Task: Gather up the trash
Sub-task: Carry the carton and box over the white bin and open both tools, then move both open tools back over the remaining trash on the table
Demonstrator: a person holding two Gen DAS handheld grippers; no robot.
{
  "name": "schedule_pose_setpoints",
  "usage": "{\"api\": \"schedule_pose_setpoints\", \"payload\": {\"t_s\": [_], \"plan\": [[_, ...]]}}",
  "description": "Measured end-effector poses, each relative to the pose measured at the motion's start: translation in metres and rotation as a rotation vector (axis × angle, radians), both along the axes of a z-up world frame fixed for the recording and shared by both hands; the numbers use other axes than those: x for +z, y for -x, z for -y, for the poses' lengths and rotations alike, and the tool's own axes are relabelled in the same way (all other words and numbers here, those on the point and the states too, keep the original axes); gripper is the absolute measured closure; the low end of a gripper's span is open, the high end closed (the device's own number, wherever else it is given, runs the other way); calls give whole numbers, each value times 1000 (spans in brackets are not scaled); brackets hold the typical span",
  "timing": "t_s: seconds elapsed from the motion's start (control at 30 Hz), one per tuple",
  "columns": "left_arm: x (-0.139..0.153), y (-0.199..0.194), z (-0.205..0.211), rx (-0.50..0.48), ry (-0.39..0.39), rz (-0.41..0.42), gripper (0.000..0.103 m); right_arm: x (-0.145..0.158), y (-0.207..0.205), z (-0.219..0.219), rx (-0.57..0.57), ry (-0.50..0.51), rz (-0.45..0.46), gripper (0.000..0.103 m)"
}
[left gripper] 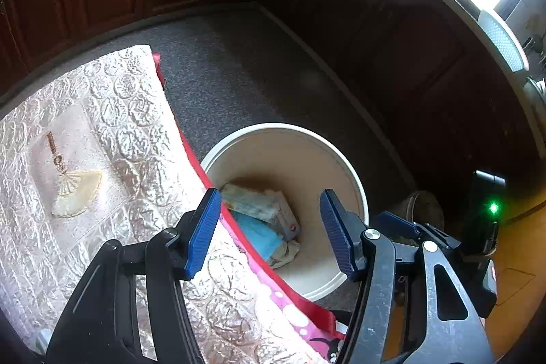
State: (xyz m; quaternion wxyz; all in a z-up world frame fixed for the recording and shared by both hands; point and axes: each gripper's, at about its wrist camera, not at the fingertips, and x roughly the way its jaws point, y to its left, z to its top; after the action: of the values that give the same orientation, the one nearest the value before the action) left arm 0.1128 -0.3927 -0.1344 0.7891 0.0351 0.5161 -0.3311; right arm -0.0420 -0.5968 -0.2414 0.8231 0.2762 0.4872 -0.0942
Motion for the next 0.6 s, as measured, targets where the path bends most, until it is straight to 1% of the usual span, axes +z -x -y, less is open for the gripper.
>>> {"api": "schedule_pose_setpoints", "payload": {"t_s": [0.1, 0.2, 0.3, 0.33, 0.6], "plan": [[2, 2, -8, 9, -2, 7, 44, 1, -3, -3, 1, 10, 6, 32], [4, 4, -15, 16, -4, 20, 44, 4, -2, -7, 4, 22, 12, 29], [7, 5, -23, 28, -3, 28, 44, 7, -1, -11, 6, 31, 19, 29], [9, 8, -17, 31, -3, 31, 44, 9, -1, -13, 8, 37, 22, 29], [17, 7, -42, 61, 1, 44, 44, 19, -2, -26, 24, 77, 30, 29]]}}
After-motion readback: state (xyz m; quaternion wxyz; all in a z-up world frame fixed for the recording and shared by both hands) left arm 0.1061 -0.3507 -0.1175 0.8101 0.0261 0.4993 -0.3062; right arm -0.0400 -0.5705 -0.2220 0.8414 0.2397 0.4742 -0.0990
